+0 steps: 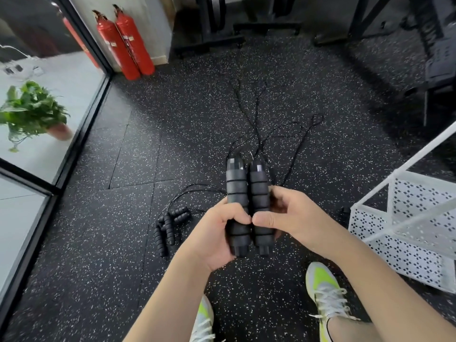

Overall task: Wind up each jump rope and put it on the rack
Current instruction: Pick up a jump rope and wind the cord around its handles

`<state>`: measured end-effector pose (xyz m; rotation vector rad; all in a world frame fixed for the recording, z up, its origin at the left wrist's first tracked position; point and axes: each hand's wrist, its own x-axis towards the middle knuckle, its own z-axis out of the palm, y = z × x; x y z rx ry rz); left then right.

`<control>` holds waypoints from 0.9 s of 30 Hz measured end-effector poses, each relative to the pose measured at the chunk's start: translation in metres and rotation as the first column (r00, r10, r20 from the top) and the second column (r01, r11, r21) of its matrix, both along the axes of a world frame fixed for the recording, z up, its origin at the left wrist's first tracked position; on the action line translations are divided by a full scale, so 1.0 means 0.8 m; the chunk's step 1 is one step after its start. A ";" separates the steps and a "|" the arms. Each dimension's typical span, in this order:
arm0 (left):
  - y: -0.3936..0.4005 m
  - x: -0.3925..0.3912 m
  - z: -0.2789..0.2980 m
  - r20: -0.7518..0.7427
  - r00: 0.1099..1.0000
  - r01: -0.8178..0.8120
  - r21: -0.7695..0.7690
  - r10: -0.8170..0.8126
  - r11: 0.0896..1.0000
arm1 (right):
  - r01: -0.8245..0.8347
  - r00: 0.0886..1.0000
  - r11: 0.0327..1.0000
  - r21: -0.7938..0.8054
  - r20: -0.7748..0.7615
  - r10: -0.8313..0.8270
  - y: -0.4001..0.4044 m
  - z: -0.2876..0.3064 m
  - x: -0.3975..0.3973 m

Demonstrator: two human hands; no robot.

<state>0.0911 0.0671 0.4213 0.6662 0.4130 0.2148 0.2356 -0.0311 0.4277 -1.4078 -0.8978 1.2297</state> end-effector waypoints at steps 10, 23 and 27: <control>0.004 -0.005 0.000 -0.347 0.937 0.197 0.455 -0.031 0.868 | 0.168 0.871 0.981 -0.097 0.482 -0.101 -0.006 0.007 0.013; 0.014 -0.030 -0.015 -0.457 0.716 0.579 0.811 0.528 -0.082 | 0.031 0.604 0.995 -0.093 0.795 0.055 -0.005 -0.018 0.007; 0.013 -0.018 -0.011 -0.472 0.755 0.325 0.872 0.455 0.365 | 0.171 0.652 0.972 0.161 0.722 -0.234 0.001 -0.014 -0.002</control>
